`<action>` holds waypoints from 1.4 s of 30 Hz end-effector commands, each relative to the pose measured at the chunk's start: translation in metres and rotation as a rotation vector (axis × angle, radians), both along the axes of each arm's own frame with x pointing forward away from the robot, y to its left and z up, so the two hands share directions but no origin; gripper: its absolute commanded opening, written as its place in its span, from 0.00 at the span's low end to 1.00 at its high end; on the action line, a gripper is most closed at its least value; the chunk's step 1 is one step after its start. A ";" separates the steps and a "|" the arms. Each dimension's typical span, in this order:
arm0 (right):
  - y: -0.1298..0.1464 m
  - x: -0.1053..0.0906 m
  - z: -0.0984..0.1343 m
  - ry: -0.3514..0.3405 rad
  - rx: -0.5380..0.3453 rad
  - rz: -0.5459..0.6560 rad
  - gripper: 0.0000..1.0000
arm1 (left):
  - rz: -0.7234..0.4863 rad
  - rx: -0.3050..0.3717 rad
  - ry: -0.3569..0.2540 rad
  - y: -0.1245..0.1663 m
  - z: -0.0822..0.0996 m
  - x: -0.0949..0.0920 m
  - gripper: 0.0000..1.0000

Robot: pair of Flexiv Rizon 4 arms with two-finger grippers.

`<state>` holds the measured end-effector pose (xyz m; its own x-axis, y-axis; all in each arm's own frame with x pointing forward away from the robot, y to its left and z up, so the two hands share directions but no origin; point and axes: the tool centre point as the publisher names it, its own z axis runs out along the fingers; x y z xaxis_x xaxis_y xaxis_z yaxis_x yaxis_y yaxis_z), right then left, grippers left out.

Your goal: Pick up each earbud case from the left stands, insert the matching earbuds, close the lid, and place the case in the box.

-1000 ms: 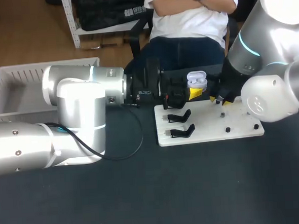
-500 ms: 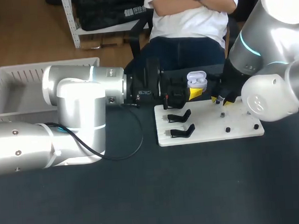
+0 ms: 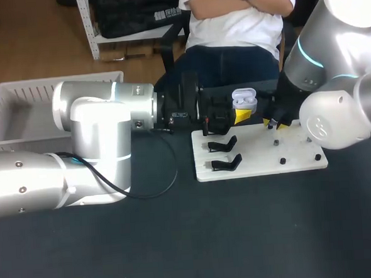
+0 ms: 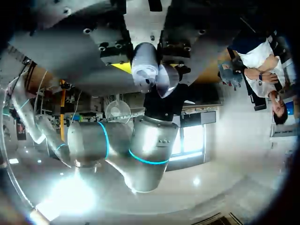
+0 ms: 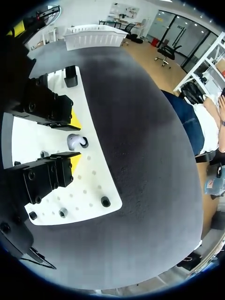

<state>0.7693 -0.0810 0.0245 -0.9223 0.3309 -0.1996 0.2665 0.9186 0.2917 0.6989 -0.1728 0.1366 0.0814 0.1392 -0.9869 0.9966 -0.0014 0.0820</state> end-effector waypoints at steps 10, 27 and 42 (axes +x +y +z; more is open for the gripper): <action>0.001 -0.003 -0.004 0.009 -0.002 -0.006 0.27 | 0.007 -0.006 -0.006 0.000 -0.001 -0.002 0.00; 0.001 -0.007 0.009 0.003 -0.005 -0.005 0.00 | 0.007 -0.006 -0.006 0.000 -0.001 -0.002 0.00; -0.031 -0.046 0.069 0.038 -0.014 0.045 0.00 | 0.007 -0.006 -0.006 0.000 -0.001 -0.002 0.00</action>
<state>0.7379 -0.1009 0.0704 -0.9396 0.2976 -0.1689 0.2454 0.9300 0.2735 0.6989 -0.1728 0.1366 0.0814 0.1391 -0.9869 0.9966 -0.0014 0.0820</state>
